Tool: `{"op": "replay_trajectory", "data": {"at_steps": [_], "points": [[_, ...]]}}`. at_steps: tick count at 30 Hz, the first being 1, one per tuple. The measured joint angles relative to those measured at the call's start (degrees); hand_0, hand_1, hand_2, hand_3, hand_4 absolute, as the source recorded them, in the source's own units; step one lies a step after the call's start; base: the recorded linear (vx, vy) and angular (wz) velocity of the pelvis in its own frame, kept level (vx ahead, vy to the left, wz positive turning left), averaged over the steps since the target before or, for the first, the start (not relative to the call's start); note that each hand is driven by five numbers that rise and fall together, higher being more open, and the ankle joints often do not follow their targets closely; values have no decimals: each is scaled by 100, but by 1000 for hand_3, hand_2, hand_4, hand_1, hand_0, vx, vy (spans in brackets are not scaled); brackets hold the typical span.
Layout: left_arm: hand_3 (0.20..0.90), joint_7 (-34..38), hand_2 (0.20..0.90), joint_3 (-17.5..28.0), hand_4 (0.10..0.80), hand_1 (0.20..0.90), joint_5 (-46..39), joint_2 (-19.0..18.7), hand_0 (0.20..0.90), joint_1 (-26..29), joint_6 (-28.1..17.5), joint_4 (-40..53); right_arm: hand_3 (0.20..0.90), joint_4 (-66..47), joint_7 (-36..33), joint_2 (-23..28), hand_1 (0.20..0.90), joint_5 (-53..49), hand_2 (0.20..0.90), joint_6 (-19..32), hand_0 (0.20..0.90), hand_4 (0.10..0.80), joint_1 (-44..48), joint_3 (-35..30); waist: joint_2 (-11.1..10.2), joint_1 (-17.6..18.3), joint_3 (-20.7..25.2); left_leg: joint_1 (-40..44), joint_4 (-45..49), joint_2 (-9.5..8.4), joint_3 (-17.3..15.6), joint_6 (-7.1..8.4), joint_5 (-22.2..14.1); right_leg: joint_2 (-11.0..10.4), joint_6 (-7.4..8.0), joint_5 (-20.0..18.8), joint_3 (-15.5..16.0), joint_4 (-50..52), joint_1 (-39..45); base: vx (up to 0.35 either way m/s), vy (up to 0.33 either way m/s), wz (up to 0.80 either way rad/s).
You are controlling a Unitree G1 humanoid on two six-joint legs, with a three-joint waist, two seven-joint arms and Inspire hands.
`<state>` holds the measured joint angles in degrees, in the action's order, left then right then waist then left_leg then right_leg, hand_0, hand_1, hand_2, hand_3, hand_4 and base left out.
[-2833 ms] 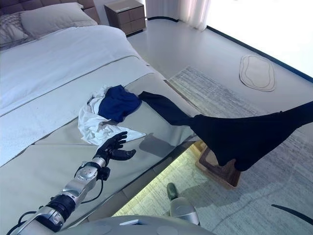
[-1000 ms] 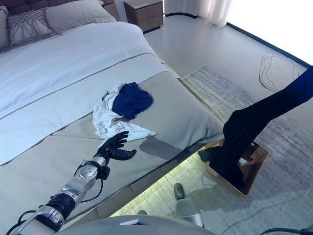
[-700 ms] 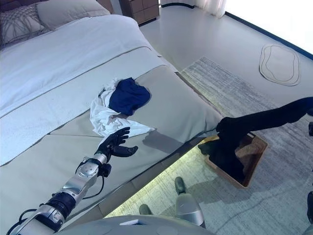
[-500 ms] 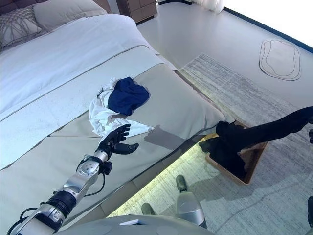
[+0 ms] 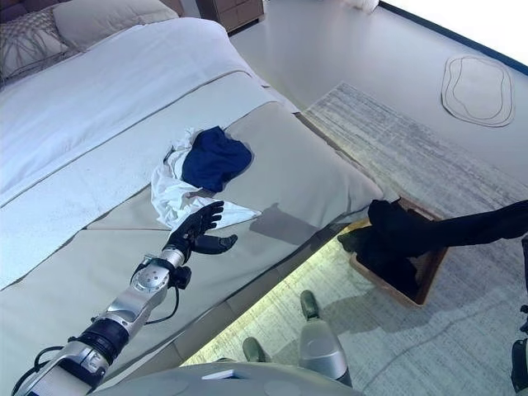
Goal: Pick up the clothes from the bed and place them into the basket
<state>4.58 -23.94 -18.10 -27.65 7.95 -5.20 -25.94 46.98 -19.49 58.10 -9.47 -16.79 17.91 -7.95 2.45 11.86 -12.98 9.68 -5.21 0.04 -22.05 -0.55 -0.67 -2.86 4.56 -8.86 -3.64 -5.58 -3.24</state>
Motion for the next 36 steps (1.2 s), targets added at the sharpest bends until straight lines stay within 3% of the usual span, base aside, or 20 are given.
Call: {"op": "replay_trajectory", "data": {"at_steps": [4,5,7,8,9,11,12,13,14,15,18,20,22,27,36], "points": [[900,-71,900,-5,800,900,-2,-1,900,0,2,0,200,-581,49,-122,300,199,300,115,300,100,12,7,84,71,-59,-29,9,6,-176,3,2,12,4,3,-60,-1,-107,-52,-84,-22],[900,-36,900,3,800,900,-8,6,900,-16,0,3,200,-586,62,-199,300,352,300,119,300,100,136,166,105,58,-71,-8,10,60,-391,23,-3,-52,85,201,286,-1,-162,-52,-113,-61],[900,36,900,7,800,900,-27,13,900,-14,6,6,200,-591,165,-383,300,557,300,157,300,100,378,518,164,-212,-91,67,13,212,-835,99,-54,-55,59,198,1046,119,-286,-11,-90,-104],[900,52,900,1,800,900,-49,27,900,-9,7,5,200,-566,259,-430,300,633,300,201,300,100,499,705,129,-253,-94,118,22,173,-894,120,-69,-62,-65,100,984,160,-327,22,-91,-68],[900,52,900,5,800,900,-56,101,900,-3,7,4,200,-561,297,-435,300,641,300,264,300,100,553,740,158,-218,-104,143,57,164,-857,127,-68,-25,-208,-18,924,129,-315,26,-78,-39],[900,25,900,6,800,900,-241,194,900,39,10,-14,200,-537,320,-558,300,659,300,322,300,100,590,826,96,-292,-196,-38,804,241,-573,210,-128,-49,-245,17,712,33,-175,26,11,-43],[900,5,900,3,800,900,-333,287,900,41,10,-32,200,-540,320,-639,300,667,300,323,300,100,582,860,61,-357,-219,-233,1262,279,-165,256,-332,-105,-320,-36,514,36,-109,13,71,-63],[900,3,900,3,800,900,-401,339,900,41,4,-27,200,-589,266,-726,300,673,300,329,300,100,590,903,41,-413,-231,-262,1170,181,377,319,-419,-113,-351,-19,398,36,-101,-31,113,-68],[900,1,900,3,800,900,-449,356,900,76,2,-22,200,-651,238,-835,300,670,300,336,300,100,597,1033,65,-413,-238,-332,926,161,709,335,-419,-70,-355,20,256,35,-116,-31,95,-59],[900,10,900,9,800,900,-450,356,900,116,0,-22,200,-688,237,-882,300,670,300,335,300,100,596,1126,74,-410,-245,-390,878,191,779,337,-418,-36,-354,20,213,35,-133,-36,127,-60],[900,34,900,9,800,900,-448,506,900,456,-20,1,200,-782,237,-1033,300,672,300,300,300,100,592,1155,222,-286,-444,-644,392,290,804,242,-246,79,-326,47,122,31,-129,-6,122,-39],[900,38,900,9,800,900,-448,587,900,555,-49,21,200,-781,237,-1033,300,679,300,295,300,100,597,1154,390,-202,-538,-606,147,324,816,207,76,193,-315,55,84,30,-127,0,70,-33],[900,63,900,9,800,900,-448,598,900,589,-72,55,200,-743,239,-1033,300,678,300,271,300,100,596,1152,455,-56,-585,-581,-13,279,795,214,280,155,-302,59,75,30,-171,7,17,-16],[900,196,900,70,800,900,-453,579,900,534,-74,55,200,-481,257,-1116,300,662,300,265,300,100,592,1179,511,-54,-614,-544,11,168,713,220,293,43,-247,43,74,31,-149,13,-2,-3],[900,246,900,137,800,900,-575,564,900,515,-104,55,200,-311,469,-1201,300,670,300,394,300,100,924,1349,694,-366,-676,-543,13,190,758,220,295,52,-213,55,136,32,-128,3,6,2]]}}
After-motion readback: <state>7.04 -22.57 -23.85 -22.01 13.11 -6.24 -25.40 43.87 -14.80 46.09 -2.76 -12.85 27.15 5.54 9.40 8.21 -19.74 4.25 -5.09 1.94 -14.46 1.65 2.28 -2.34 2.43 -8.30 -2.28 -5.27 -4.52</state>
